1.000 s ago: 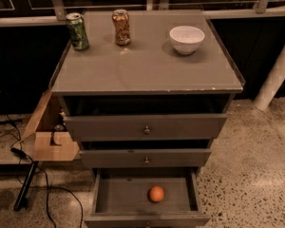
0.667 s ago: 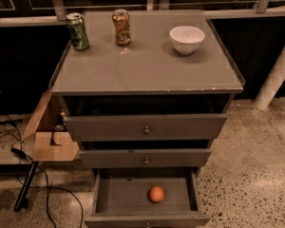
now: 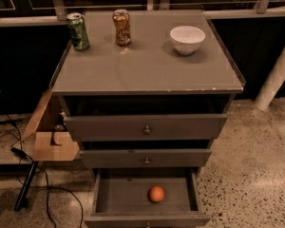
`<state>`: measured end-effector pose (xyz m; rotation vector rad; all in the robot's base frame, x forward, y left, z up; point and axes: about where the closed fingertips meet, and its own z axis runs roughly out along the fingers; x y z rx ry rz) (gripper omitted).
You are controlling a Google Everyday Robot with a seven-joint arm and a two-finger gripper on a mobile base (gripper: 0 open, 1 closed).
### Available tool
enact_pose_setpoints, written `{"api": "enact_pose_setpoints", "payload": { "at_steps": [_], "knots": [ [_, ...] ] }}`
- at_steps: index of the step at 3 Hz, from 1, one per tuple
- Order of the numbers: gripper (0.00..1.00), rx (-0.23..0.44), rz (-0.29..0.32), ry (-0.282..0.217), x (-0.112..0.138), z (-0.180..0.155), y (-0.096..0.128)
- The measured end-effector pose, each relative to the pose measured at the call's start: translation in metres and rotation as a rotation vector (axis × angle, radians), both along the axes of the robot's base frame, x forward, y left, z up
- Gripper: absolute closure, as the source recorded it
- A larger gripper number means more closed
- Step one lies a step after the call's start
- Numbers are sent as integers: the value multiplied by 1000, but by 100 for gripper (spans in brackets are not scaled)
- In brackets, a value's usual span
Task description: Pick orange from bottom drawer and place on counter
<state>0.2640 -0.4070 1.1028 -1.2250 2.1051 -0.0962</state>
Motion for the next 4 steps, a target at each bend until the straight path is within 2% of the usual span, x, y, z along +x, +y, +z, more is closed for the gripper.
{"api": "enact_pose_setpoints", "payload": {
  "at_steps": [2,3,4],
  "knots": [
    [13,0,0,0,0,0,0],
    [0,0,0,-1,0,0,0],
    [0,0,0,-1,0,0,0]
  ]
}}
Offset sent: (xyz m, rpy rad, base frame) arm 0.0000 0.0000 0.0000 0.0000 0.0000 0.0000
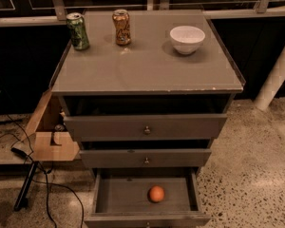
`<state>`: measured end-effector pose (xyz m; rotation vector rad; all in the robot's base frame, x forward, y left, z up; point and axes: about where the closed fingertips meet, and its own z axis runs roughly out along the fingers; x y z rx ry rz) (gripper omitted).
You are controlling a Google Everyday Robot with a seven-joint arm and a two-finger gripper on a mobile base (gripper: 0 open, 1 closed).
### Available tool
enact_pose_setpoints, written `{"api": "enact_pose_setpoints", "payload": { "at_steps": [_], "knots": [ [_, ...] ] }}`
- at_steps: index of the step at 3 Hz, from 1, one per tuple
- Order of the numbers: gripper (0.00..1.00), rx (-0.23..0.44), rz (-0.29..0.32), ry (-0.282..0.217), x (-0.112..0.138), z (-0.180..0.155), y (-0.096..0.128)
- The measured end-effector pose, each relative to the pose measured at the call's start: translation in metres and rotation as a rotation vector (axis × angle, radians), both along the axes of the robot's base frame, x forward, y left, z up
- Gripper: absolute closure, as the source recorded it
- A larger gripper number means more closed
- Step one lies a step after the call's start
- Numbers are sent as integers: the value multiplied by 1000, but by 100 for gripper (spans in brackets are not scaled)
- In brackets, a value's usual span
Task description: Pick orange from bottom drawer and place on counter
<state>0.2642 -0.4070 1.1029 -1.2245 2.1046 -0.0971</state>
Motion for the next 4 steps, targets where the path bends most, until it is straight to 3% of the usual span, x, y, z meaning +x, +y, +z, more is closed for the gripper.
{"api": "enact_pose_setpoints", "payload": {
  "at_steps": [2,3,4],
  "knots": [
    [42,6,10,-5,3,-13,4],
    [65,-2,42,-73,8,-37,26],
    [96,-16,111,-84,22,-108,53]
  ]
}}
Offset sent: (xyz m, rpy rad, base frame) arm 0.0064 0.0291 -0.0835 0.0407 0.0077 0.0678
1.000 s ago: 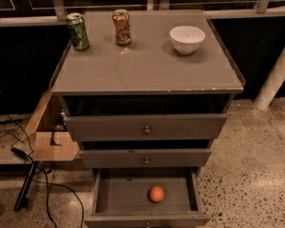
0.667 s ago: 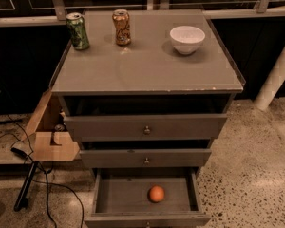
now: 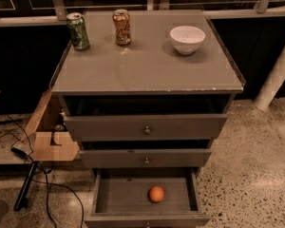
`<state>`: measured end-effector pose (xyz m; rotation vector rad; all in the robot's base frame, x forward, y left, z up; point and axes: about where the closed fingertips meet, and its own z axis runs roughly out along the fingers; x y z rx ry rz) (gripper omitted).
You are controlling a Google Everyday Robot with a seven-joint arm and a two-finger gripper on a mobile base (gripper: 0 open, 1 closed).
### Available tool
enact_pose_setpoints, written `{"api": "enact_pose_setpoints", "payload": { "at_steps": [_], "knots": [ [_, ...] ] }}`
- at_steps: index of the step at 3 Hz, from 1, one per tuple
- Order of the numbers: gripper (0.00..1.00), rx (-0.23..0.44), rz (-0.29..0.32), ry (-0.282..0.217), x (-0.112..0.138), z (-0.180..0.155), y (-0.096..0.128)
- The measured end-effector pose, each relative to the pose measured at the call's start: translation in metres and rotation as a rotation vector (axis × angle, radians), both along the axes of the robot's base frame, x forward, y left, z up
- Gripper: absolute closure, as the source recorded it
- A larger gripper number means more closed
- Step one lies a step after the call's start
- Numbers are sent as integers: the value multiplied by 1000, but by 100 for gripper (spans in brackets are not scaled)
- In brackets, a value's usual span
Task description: Pick orange from bottom drawer and place on counter
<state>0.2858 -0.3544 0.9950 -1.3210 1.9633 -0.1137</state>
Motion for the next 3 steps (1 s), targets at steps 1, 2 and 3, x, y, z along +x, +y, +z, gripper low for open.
{"api": "enact_pose_setpoints", "payload": {
  "at_steps": [1,2,3],
  "knots": [
    [100,22,58,113,-1,-86,17],
    [80,27,67,143,-7,-104,22],
    [94,7,76,149,-7,-114,22]
  ]
}}
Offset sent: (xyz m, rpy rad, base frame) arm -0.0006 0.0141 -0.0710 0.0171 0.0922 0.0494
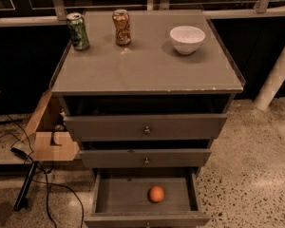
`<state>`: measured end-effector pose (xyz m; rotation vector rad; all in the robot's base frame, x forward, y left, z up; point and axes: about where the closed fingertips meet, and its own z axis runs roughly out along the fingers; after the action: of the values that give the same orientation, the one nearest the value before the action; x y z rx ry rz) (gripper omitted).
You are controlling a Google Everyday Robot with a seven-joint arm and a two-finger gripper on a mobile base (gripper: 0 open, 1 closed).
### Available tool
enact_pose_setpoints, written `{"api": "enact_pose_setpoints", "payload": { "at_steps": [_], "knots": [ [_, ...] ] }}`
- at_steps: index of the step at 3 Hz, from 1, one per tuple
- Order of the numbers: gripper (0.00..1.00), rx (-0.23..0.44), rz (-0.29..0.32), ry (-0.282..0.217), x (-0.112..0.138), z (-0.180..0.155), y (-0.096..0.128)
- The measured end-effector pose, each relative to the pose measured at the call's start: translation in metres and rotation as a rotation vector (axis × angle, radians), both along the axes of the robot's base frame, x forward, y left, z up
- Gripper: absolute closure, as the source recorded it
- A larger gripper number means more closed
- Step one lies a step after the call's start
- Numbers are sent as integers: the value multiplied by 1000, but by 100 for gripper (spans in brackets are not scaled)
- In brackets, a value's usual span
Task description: Pick orange from bottom drawer and place on counter
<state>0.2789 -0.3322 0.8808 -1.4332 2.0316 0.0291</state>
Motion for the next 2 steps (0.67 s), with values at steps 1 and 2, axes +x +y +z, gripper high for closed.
{"api": "enact_pose_setpoints", "payload": {
  "at_steps": [1,2],
  "knots": [
    [100,-20,52,0,1,-56,9],
    [100,14,123,3,13,-153,28]
  ]
}}
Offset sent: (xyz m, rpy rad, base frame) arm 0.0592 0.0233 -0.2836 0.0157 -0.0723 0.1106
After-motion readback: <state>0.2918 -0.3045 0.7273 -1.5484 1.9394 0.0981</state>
